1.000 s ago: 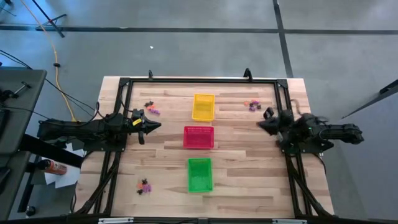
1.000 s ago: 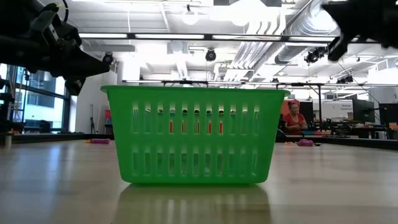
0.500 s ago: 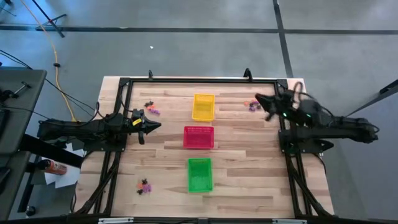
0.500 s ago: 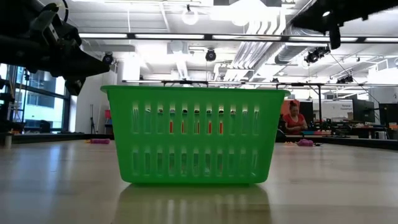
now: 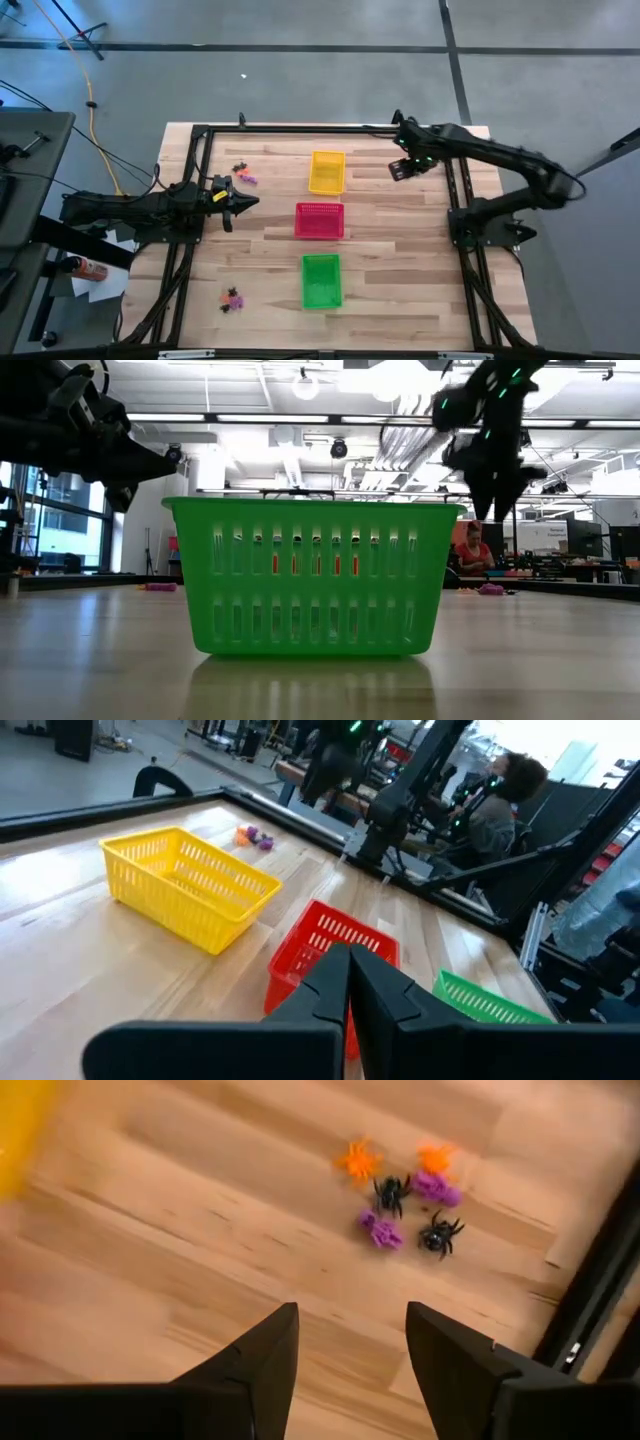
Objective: Sort Halloween decoration
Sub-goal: Put the purple skeleton toy into the red bin
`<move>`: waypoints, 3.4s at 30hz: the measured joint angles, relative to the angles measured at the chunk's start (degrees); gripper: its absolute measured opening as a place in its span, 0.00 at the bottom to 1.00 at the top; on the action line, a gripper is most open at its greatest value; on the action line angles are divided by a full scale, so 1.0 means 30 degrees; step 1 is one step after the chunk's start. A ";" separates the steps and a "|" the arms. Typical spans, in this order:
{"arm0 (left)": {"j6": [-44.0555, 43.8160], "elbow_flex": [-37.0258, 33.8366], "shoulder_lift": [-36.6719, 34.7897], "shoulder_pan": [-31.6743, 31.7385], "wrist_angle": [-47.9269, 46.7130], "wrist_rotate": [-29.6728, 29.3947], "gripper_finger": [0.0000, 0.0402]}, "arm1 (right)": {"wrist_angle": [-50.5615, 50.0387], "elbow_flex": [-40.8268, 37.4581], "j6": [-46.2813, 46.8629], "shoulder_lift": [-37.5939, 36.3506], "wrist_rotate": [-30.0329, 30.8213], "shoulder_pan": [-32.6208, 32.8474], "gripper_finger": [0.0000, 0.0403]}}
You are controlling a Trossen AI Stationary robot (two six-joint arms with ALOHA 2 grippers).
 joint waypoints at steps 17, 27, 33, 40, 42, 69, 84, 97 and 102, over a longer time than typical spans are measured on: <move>-0.4521 0.0007 -0.0007 0.0029 0.2756 -0.0926 0.00 | 0.3417 -0.0016 -0.4887 0.5128 -0.0227 -0.2613 0.45; -0.4838 0.0007 -0.0007 0.0029 0.2742 -0.0972 0.00 | 0.3831 -0.1186 -0.4959 0.6009 -0.1063 -0.3197 0.45; -0.4838 0.0007 -0.0007 0.0029 0.2727 -0.0998 0.00 | 0.4932 -0.2154 -0.4706 0.6009 -0.0952 -0.3197 0.45; -0.4838 0.0007 -0.0007 0.0029 0.2720 -0.1071 0.00 | 0.6239 -0.2975 -0.4048 0.5955 -0.0903 -0.3183 0.45; -0.4838 0.0007 -0.0007 0.0029 0.2720 -0.1071 0.00 | 0.6328 -0.2981 -0.4105 0.5950 -0.0895 -0.3190 0.45; -0.2577 0.2404 0.2885 0.0029 0.4510 -0.0833 0.00 | 0.5743 -0.3039 -0.6023 -0.1450 -0.0028 0.0383 0.01; 0.7215 1.2556 1.4936 0.3341 0.0783 0.0165 0.02 | 1.1646 -0.1734 -0.4558 -0.2989 -0.0196 0.4476 0.00; 1.0111 1.8662 2.1113 0.3523 -0.0013 0.1253 0.43 | 1.4476 0.0988 -0.5399 -0.2173 -0.0221 0.6394 0.00; 1.0038 1.9451 2.2112 0.3280 0.0379 0.1626 0.52 | 1.4839 0.1943 -0.6049 -0.1012 -0.0676 0.6897 0.00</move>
